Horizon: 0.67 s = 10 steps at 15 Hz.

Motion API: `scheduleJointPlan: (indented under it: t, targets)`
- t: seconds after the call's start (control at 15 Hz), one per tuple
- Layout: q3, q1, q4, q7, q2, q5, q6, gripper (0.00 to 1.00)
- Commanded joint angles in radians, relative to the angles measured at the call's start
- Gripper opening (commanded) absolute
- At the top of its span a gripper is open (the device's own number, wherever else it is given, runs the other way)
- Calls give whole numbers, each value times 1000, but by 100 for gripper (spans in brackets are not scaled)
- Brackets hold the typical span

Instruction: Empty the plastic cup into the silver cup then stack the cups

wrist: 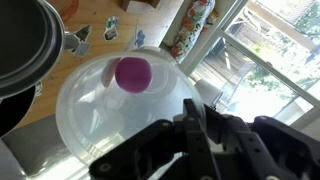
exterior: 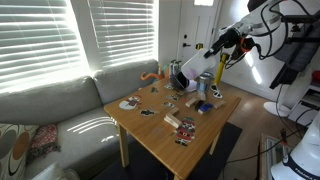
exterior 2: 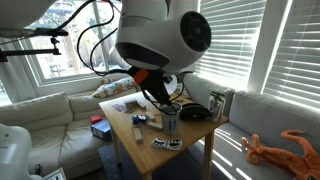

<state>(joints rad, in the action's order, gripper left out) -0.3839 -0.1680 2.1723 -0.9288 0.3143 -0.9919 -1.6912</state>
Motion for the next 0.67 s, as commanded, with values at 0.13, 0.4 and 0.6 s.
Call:
scheduleJointPlan:
  t: [0.13,0.4,0.6]
  targets:
    - [-29,-49,29,-120,-25,-114,145,2]
    - [-40,-87,44,-159,-60,-147,232,2]
    - [-45,-118,48,-180,-80,-153,273,2]
